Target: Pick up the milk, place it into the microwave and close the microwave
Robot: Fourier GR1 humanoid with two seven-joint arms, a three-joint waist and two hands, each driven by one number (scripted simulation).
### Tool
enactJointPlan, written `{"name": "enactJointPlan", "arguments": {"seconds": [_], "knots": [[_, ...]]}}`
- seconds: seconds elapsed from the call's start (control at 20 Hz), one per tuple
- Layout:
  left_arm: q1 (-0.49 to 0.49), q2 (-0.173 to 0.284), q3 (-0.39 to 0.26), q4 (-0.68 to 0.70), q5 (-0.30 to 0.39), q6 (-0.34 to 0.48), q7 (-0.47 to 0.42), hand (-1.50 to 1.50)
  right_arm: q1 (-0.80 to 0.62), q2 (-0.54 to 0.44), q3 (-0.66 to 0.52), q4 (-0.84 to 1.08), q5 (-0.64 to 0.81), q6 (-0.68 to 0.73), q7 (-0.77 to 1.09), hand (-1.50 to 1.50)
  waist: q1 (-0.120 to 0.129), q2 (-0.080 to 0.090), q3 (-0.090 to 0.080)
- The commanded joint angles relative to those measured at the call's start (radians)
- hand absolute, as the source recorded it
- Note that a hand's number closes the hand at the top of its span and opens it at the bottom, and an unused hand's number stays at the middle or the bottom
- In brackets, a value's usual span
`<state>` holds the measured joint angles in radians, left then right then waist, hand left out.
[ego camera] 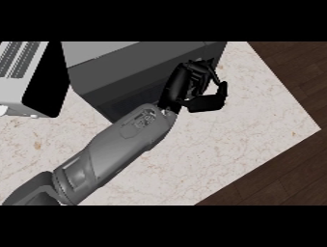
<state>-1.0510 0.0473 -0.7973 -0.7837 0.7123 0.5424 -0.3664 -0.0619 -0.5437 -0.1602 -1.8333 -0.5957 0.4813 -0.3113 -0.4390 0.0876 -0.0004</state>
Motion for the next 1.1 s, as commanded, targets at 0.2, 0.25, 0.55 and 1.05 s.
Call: {"name": "enactJointPlan", "arguments": {"seconds": [0.2,0.25,0.55,1.05], "knots": [[-0.072,-0.045,-0.011,0.047,0.01,0.007,-0.003,1.5,-0.015,-0.029,-0.016,0.011,-0.041,0.014,0.027,-1.5,-0.032,0.018,0.005],[-0.073,-0.045,-0.012,0.045,0.013,0.015,-0.002,1.5,-0.033,-0.029,-0.02,0.006,-0.049,0.012,0.024,-1.5,-0.025,0.016,0.005],[-0.074,-0.044,-0.016,0.036,0.029,0.037,-0.01,1.5,-0.054,-0.053,-0.038,0.023,-0.08,0.017,0.042,-1.5,-0.029,0.021,0.005],[-0.026,-0.045,0.074,0.085,0.098,0.2,-0.004,1.5,-0.062,-0.067,-0.06,0.035,-0.127,0.014,0.061,-1.5,0.015,0.014,0.003]]}}
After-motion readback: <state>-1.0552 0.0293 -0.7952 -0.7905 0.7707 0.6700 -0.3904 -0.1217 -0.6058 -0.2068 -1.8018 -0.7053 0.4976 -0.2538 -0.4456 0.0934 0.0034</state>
